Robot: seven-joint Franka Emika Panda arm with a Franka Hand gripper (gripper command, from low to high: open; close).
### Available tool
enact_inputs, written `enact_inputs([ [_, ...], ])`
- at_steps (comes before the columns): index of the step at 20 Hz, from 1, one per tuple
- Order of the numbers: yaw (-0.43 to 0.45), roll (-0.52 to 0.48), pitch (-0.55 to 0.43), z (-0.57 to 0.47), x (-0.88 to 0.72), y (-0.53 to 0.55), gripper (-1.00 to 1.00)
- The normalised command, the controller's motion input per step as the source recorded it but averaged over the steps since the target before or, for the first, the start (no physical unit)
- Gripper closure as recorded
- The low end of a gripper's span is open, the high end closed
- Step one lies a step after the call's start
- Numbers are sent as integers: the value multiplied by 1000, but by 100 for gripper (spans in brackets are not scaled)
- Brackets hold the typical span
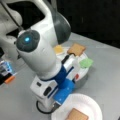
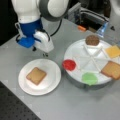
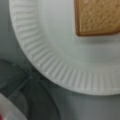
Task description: Ingredient selection for cheeseburger or sandwich
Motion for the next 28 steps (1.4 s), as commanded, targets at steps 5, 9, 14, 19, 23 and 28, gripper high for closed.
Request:
enact_inputs([
  [5, 59, -215, 98, 233, -368, 447, -100],
  [9, 27, -250, 73, 94, -316, 607, -100],
  [14, 44, -246, 33, -40, -343, 649, -100],
  [19, -95, -142, -16, -159, -529, 437, -100],
  [23, -211, -146, -80, -152, -703, 117, -100],
  [28, -311, -106, -142, -228, -762, 102, -100],
])
